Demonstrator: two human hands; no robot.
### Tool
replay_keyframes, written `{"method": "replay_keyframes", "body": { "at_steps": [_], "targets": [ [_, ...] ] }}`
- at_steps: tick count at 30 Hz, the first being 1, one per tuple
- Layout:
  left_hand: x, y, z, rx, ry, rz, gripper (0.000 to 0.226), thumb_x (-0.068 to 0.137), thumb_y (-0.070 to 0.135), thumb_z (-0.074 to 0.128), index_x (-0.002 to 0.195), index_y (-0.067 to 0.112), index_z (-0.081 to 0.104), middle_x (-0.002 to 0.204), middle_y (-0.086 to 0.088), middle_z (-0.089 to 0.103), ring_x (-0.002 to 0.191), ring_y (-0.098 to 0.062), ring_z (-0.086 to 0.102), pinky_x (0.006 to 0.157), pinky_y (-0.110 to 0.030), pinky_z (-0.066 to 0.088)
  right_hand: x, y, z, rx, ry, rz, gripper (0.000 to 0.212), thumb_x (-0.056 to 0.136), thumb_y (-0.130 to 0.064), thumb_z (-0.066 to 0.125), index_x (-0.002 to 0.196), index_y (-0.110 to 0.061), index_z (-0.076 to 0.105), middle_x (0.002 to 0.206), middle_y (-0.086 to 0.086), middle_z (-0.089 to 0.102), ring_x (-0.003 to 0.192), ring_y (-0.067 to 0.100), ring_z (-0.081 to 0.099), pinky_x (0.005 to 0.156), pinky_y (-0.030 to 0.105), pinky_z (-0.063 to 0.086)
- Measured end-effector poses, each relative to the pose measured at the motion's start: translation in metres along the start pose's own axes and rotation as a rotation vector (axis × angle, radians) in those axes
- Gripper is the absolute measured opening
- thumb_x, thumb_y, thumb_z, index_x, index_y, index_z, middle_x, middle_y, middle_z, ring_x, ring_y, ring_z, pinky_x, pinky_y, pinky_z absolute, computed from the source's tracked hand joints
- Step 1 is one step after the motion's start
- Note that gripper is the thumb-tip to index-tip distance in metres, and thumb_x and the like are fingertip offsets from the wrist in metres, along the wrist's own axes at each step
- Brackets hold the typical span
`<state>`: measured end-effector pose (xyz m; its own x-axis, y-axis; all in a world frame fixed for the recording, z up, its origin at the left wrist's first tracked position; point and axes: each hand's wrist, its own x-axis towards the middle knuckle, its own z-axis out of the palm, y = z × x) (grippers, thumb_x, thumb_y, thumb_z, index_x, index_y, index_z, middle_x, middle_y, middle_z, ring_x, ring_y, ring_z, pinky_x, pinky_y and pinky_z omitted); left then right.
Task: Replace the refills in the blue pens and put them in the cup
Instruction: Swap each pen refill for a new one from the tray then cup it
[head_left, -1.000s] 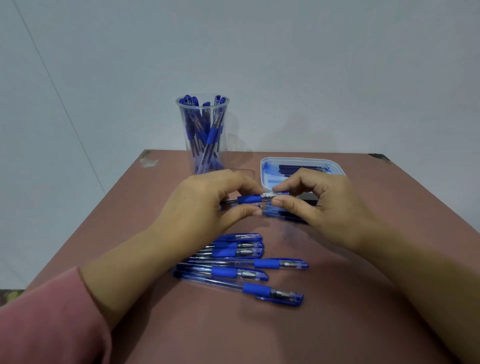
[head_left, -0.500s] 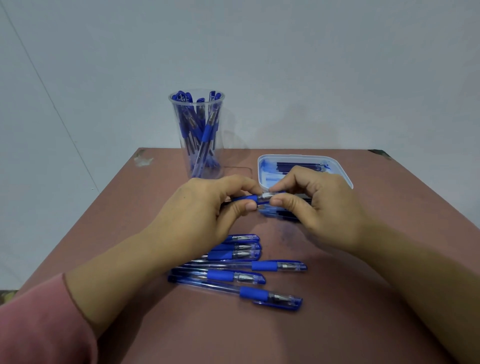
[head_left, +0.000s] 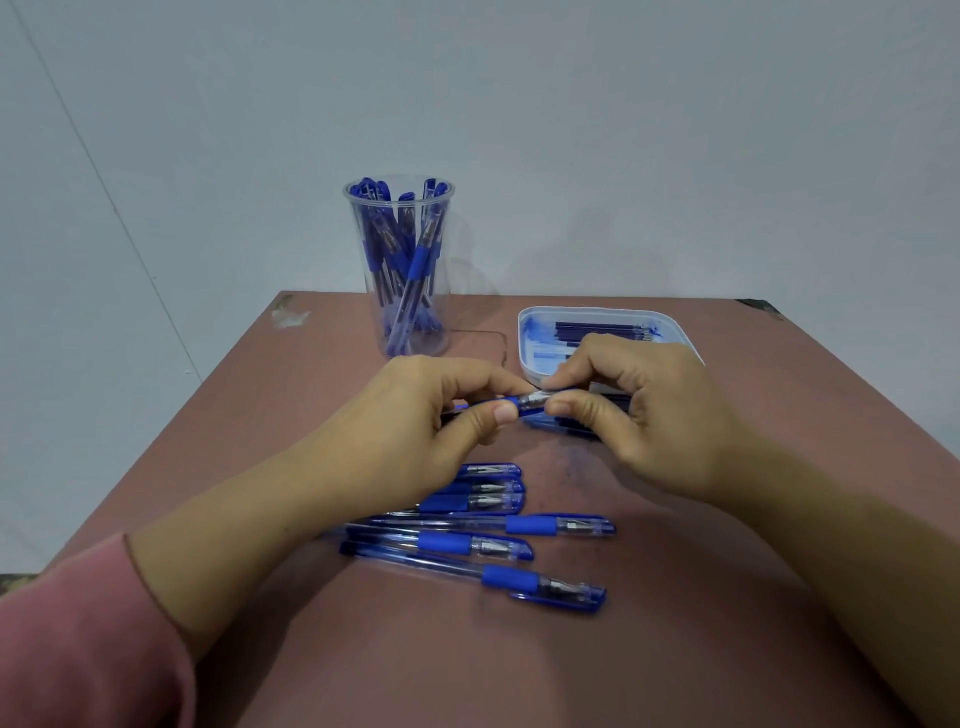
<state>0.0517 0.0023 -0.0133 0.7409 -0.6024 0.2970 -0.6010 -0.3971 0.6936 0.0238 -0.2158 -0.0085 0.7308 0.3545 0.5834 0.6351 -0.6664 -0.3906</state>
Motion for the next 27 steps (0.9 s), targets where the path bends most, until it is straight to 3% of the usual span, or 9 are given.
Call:
{"method": "replay_keyframes", "body": {
  "at_steps": [3, 5, 9, 11, 15, 18, 22, 24, 27],
  "targets": [
    [0.001, -0.003, -0.003, -0.004, -0.005, -0.007, 0.022, 0.096, 0.026, 0.056, 0.105, 0.04, 0.07, 0.072, -0.002, 0.064, 0.069, -0.024, 0.059, 0.066, -0.026, 0.049, -0.002, 0.008, -0.007, -0.054, 0.038, 0.025, 0.011, 0.083, -0.023, 0.064, 0.087, -0.014, 0.069, 0.081, -0.019, 0.062, 0.08, -0.011, 0.057, 0.07, 0.002, 0.037],
    [0.001, -0.008, -0.005, 0.069, 0.029, 0.019, 0.023, 0.095, 0.03, 0.057, 0.108, 0.044, 0.069, 0.075, 0.004, 0.067, 0.067, -0.018, 0.059, 0.064, -0.03, 0.05, -0.002, 0.013, -0.01, -0.04, 0.04, 0.071, 0.008, 0.083, -0.022, 0.065, 0.086, -0.015, 0.069, 0.082, -0.018, 0.065, 0.081, -0.014, 0.057, 0.07, 0.001, 0.037],
    [0.002, -0.013, -0.006, 0.321, 0.134, 0.133, 0.031, 0.089, 0.054, 0.058, 0.118, 0.046, 0.064, 0.078, 0.029, 0.061, 0.072, 0.006, 0.057, 0.063, -0.014, 0.042, 0.0, 0.015, -0.012, 0.005, -0.067, 0.164, 0.009, 0.085, -0.022, 0.071, 0.083, -0.028, 0.064, 0.08, -0.015, 0.068, 0.082, 0.002, 0.063, 0.071, 0.013, 0.047],
    [0.002, -0.014, -0.009, 0.326, 0.168, 0.156, 0.04, 0.086, 0.062, 0.051, 0.121, 0.047, 0.062, 0.083, 0.026, 0.065, 0.075, 0.004, 0.06, 0.066, -0.017, 0.048, -0.002, 0.017, -0.015, -0.016, -0.127, 0.197, 0.007, 0.083, -0.026, 0.073, 0.082, -0.027, 0.066, 0.079, -0.014, 0.068, 0.08, 0.005, 0.064, 0.073, 0.022, 0.05],
    [0.0, -0.01, -0.011, 0.353, 0.159, 0.196, 0.037, 0.09, 0.052, 0.048, 0.123, 0.043, 0.063, 0.091, 0.022, 0.068, 0.078, -0.006, 0.065, 0.067, -0.031, 0.055, -0.007, 0.014, -0.019, -0.043, -0.281, 0.224, 0.009, 0.078, -0.037, 0.074, 0.08, -0.033, 0.067, 0.079, -0.018, 0.067, 0.078, 0.003, 0.063, 0.07, 0.025, 0.051],
    [0.0, -0.007, -0.013, 0.37, 0.15, 0.218, 0.032, 0.091, 0.048, 0.056, 0.12, 0.038, 0.066, 0.094, 0.03, 0.064, 0.085, 0.002, 0.064, 0.072, -0.024, 0.056, -0.007, 0.009, -0.016, -0.086, -0.402, 0.231, 0.012, 0.076, -0.038, 0.076, 0.078, -0.035, 0.064, 0.077, -0.023, 0.062, 0.077, 0.001, 0.059, 0.064, 0.014, 0.043],
    [0.001, -0.007, -0.015, 0.346, 0.146, 0.224, 0.036, 0.084, 0.051, 0.055, 0.114, 0.037, 0.069, 0.093, 0.035, 0.061, 0.092, 0.01, 0.062, 0.08, -0.008, 0.048, -0.006, 0.007, -0.017, -0.132, -0.493, 0.262, 0.017, 0.075, -0.041, 0.076, 0.082, -0.033, 0.064, 0.078, -0.029, 0.06, 0.075, -0.001, 0.057, 0.061, 0.012, 0.038],
    [0.001, -0.006, -0.014, 0.334, 0.139, 0.225, 0.036, 0.082, 0.051, 0.056, 0.113, 0.038, 0.069, 0.095, 0.031, 0.066, 0.091, 0.01, 0.063, 0.081, -0.009, 0.049, -0.006, 0.006, -0.019, -0.12, -0.488, 0.265, 0.02, 0.073, -0.047, 0.076, 0.084, -0.036, 0.064, 0.082, -0.03, 0.061, 0.078, -0.002, 0.058, 0.064, 0.012, 0.04],
    [0.001, -0.006, -0.014, 0.298, 0.144, 0.224, 0.034, 0.081, 0.048, 0.06, 0.112, 0.039, 0.069, 0.096, 0.022, 0.072, 0.087, 0.011, 0.063, 0.077, -0.012, 0.051, -0.005, 0.003, -0.016, -0.023, -0.281, 0.239, 0.023, 0.073, -0.056, 0.07, 0.085, -0.038, 0.064, 0.083, -0.025, 0.063, 0.077, 0.0, 0.059, 0.066, 0.013, 0.042]
  ]
}}
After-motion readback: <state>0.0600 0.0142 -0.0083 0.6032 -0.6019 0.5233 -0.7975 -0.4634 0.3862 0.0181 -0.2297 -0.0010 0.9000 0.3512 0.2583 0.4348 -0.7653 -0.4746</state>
